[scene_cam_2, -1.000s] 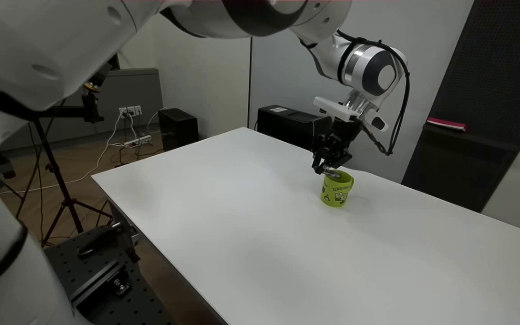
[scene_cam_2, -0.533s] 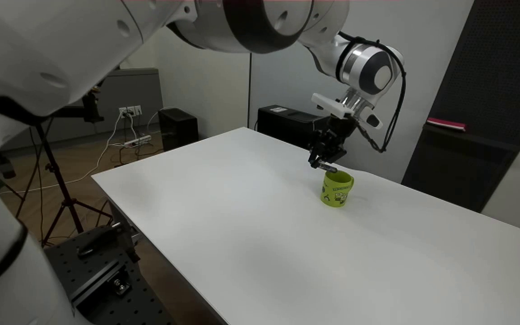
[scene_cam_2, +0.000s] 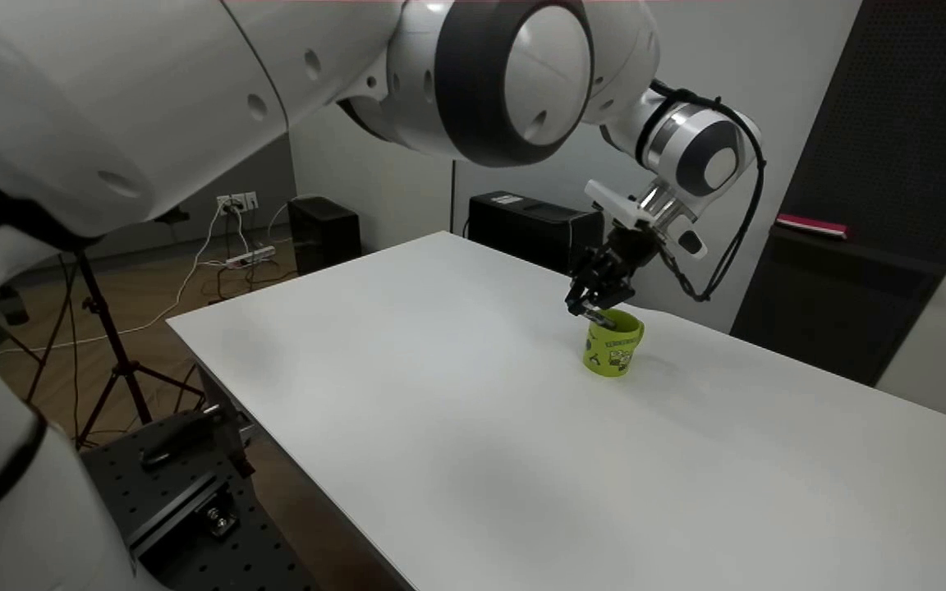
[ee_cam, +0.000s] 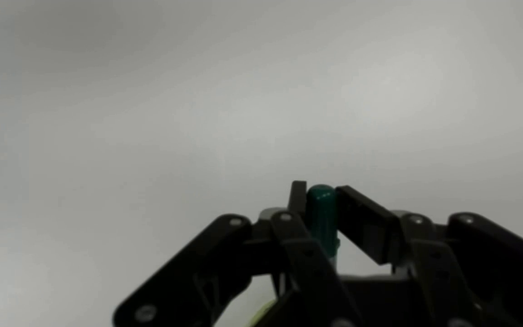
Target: Put the black marker in the mug
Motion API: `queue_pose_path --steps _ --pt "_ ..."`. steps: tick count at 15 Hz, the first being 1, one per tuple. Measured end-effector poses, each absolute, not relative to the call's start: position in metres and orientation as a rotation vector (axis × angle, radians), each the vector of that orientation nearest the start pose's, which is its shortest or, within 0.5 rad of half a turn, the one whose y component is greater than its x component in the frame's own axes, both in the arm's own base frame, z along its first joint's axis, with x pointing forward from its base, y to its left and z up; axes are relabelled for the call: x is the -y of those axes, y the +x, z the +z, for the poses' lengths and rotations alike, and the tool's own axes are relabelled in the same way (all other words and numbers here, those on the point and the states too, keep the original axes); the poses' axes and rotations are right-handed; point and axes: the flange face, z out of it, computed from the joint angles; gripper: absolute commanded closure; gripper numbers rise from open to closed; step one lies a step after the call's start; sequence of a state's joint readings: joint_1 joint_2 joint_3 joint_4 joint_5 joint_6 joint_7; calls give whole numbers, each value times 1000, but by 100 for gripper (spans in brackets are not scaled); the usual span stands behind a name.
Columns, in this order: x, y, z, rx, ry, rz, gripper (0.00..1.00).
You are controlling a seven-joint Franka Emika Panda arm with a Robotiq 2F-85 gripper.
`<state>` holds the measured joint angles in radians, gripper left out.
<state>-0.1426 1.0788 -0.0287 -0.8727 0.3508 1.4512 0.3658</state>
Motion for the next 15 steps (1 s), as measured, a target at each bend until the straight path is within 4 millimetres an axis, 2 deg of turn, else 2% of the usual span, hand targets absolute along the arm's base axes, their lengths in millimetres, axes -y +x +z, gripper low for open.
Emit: queue_pose_path --steps 13,14,15 --pt "103 738 207 -882 -2571 746 96" --pt "104 738 205 -886 -2567 746 81" --pt "105 738 203 -887 -2564 747 59"
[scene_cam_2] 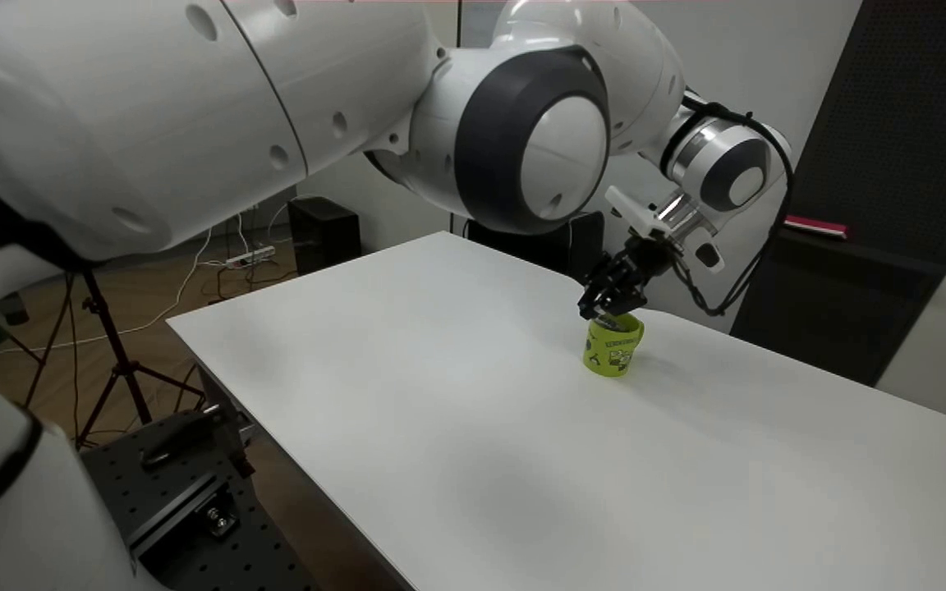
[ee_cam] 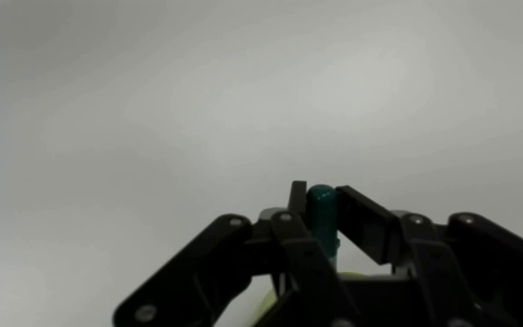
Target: Put the black marker in the mug
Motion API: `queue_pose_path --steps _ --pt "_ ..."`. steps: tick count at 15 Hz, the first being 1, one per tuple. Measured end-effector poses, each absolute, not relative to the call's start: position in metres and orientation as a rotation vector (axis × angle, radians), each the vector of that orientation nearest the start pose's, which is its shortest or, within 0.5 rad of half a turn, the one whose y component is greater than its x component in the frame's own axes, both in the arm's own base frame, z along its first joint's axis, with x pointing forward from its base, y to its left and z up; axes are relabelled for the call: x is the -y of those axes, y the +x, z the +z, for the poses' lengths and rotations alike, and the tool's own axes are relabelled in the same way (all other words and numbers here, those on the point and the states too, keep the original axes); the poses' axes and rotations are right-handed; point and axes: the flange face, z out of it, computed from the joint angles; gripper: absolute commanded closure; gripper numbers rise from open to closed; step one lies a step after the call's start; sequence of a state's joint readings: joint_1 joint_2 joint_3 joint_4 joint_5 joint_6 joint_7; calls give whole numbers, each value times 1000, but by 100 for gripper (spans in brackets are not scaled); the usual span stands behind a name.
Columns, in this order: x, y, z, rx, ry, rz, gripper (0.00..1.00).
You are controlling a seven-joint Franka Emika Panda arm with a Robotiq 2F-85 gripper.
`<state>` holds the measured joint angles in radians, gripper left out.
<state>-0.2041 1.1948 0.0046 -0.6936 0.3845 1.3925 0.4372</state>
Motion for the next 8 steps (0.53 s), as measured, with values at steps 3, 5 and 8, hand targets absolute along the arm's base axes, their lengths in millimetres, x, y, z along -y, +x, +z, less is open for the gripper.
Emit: queue_pose_path --steps 3,5,8 --pt "104 738 199 -890 -2556 753 49" --pt "104 738 199 -891 -2555 753 33" --pt "102 738 201 -886 -2557 754 11"
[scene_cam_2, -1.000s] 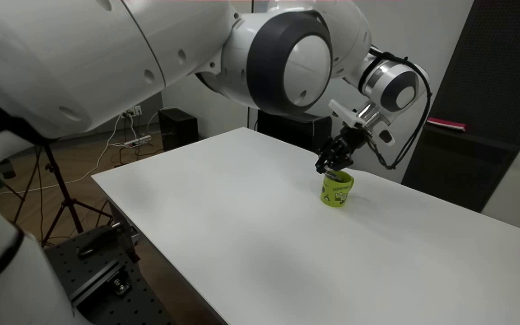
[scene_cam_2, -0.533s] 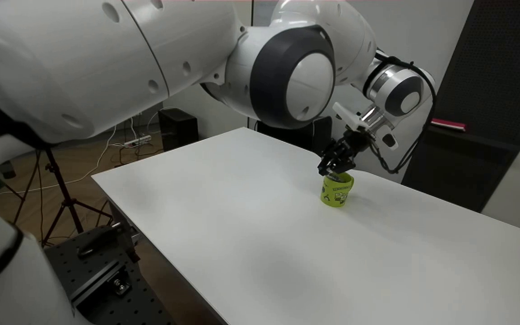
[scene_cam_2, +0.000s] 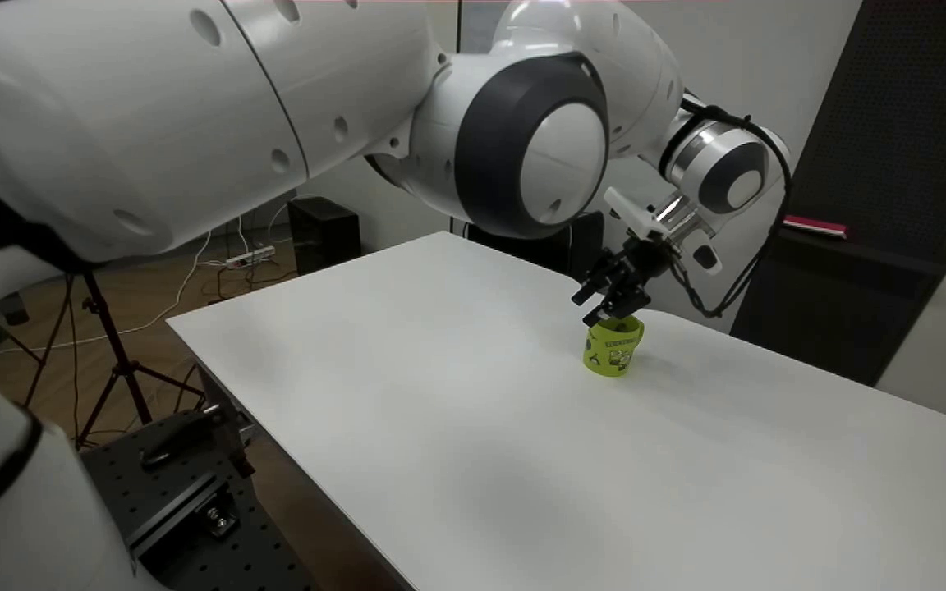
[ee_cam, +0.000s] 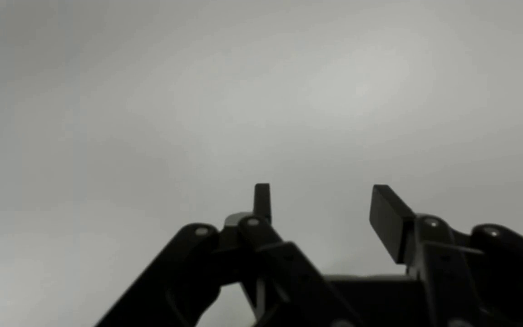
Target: Put the black marker in the mug
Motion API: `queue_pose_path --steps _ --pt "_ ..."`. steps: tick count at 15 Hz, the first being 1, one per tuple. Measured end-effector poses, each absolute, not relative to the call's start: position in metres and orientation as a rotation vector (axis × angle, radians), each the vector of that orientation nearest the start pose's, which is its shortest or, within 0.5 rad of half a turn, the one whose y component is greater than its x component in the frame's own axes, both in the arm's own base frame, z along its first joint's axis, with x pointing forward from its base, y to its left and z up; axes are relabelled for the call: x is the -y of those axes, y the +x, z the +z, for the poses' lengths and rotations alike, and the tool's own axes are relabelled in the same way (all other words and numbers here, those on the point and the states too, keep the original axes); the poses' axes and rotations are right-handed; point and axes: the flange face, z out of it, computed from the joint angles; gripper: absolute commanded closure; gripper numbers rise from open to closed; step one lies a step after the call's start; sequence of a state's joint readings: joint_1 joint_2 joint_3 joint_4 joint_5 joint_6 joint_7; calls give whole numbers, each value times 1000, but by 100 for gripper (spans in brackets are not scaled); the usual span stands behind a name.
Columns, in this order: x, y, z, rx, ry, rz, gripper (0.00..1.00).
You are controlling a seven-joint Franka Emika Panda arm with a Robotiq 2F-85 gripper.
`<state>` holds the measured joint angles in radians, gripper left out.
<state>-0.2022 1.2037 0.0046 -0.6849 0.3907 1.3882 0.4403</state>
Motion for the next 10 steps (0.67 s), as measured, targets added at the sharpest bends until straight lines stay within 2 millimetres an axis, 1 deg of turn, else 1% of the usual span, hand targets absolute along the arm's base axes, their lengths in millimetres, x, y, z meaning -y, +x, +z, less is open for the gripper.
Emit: queue_pose_path --steps 1,2,4,5,7,10 --pt "100 738 202 -875 -2559 759 5" --pt "97 738 205 -856 -2564 763 1" --pt "88 738 217 -766 -2595 761 0" --pt "82 739 228 -704 -2622 752 0" --pt "68 740 260 -557 -2687 717 0" --pt "51 739 321 -326 -2785 626 0"
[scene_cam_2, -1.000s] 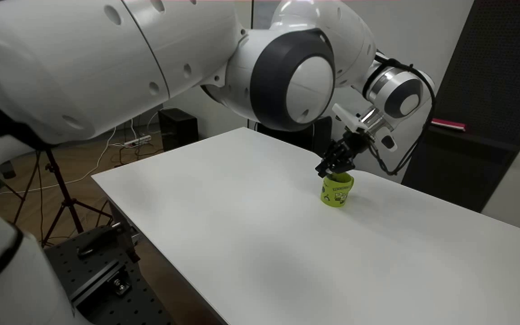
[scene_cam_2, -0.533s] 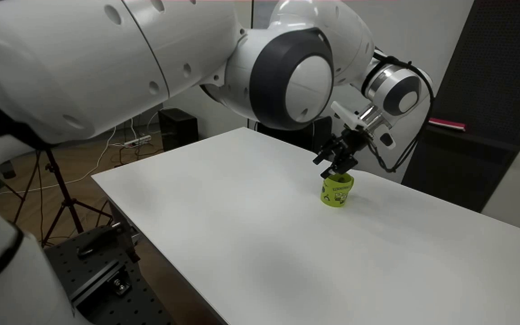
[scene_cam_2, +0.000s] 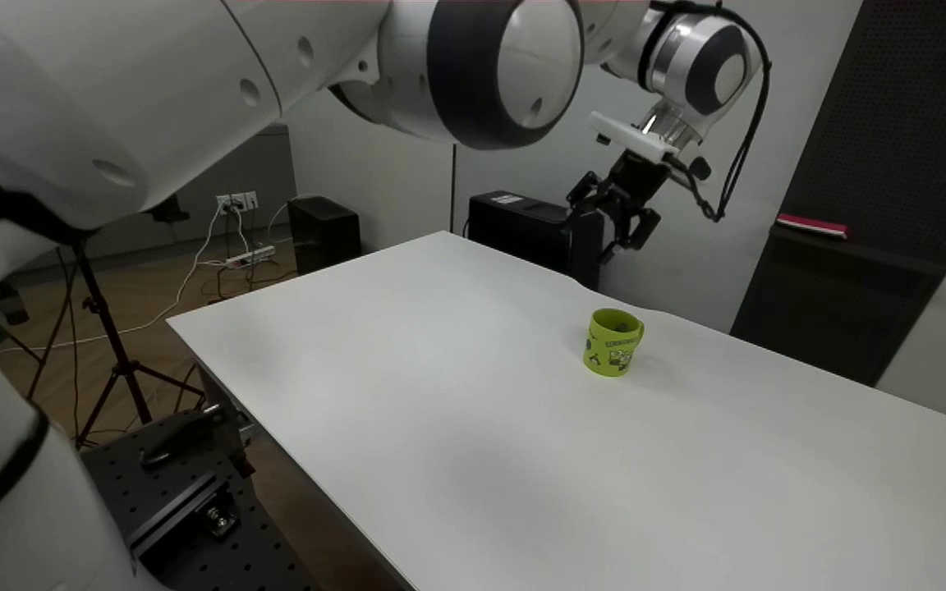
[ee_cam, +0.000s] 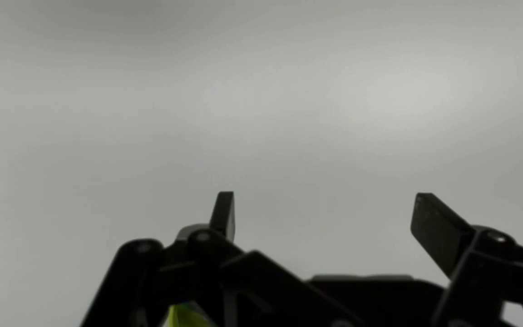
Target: Put the black marker in the mug
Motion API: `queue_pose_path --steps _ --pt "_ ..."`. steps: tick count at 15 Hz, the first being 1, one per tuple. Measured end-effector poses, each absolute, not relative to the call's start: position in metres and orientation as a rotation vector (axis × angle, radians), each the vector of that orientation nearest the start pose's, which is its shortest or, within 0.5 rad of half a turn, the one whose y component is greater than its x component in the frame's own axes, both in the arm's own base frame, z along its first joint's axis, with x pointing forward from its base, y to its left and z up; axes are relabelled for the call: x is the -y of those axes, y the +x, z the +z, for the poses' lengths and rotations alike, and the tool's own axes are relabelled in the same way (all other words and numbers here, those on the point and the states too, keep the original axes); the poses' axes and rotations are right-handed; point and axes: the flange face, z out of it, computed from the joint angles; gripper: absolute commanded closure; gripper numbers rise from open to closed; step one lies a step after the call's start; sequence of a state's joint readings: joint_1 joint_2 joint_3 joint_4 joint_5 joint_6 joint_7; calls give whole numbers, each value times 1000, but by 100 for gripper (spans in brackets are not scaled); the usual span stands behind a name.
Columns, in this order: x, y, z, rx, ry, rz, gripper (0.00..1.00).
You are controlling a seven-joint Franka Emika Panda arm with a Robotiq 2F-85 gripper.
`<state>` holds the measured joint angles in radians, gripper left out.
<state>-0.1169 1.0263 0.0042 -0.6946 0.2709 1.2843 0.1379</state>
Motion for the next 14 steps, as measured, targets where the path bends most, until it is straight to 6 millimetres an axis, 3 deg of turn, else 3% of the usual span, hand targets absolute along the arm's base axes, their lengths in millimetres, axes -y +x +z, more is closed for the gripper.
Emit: queue_pose_path --steps 5,9,12,14 --pt "43 734 407 8 -2947 394 0" --pt "49 727 462 133 -3021 117 0" --pt "55 712 487 159 -3035 32 0" --pt "56 706 490 165 -3035 31 0"
